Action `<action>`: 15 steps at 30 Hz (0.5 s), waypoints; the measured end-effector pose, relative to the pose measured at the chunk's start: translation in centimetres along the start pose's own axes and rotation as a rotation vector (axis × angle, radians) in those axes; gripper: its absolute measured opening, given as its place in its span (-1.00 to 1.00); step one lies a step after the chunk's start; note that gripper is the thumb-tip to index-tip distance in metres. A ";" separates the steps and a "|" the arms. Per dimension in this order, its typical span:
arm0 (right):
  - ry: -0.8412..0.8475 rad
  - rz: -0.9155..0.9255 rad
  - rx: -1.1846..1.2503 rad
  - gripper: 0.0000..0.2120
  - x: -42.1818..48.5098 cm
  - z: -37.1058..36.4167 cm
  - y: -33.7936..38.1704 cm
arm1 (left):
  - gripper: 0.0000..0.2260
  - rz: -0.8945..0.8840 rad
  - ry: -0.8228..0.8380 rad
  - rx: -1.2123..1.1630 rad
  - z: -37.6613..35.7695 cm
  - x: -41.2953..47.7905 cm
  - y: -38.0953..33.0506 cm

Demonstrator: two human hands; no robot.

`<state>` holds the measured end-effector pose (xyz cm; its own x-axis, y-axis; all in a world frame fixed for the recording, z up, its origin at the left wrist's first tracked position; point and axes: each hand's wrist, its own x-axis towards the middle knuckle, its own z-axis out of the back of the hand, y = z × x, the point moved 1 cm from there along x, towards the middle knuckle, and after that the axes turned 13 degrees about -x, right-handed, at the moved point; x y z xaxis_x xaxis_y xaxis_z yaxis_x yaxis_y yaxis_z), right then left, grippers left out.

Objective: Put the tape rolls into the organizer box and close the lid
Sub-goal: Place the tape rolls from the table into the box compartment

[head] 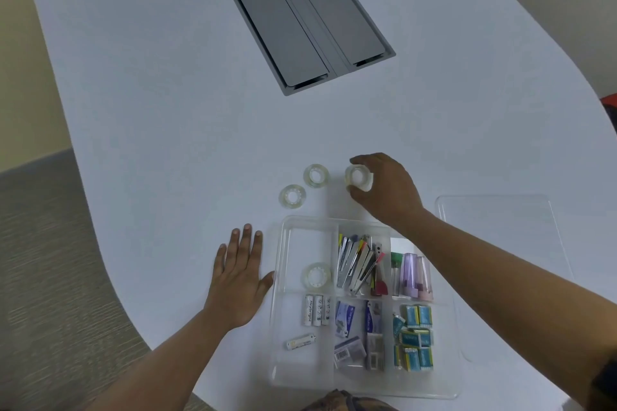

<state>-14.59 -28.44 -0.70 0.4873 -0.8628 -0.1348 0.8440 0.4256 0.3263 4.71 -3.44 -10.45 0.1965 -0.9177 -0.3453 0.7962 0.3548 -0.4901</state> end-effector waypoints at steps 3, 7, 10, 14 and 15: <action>-0.014 0.128 0.038 -0.49 -2.6 0.7 2.5 | -0.29 0.002 0.002 0.006 0.0 0.0 0.0; 0.080 0.286 0.030 -0.49 -5.8 -0.3 4.8 | -0.30 0.001 0.004 0.015 0.0 0.0 0.1; 0.155 0.378 -0.020 -0.51 -7.5 -2.0 5.5 | -0.31 -0.004 0.002 0.016 -0.1 0.0 0.1; 0.224 0.433 -0.148 -0.59 -8.7 -4.2 5.7 | -0.32 -0.003 0.002 0.020 -0.2 0.0 0.2; 0.237 0.439 -0.187 -0.63 -8.8 -4.6 5.6 | -0.32 -0.001 0.001 0.021 -0.3 0.0 0.3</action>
<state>-13.12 -17.18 -1.97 0.8225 -0.5166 -0.2379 0.5645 0.7927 0.2301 4.77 -3.31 -10.84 0.1952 -0.9177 -0.3461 0.8083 0.3504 -0.4731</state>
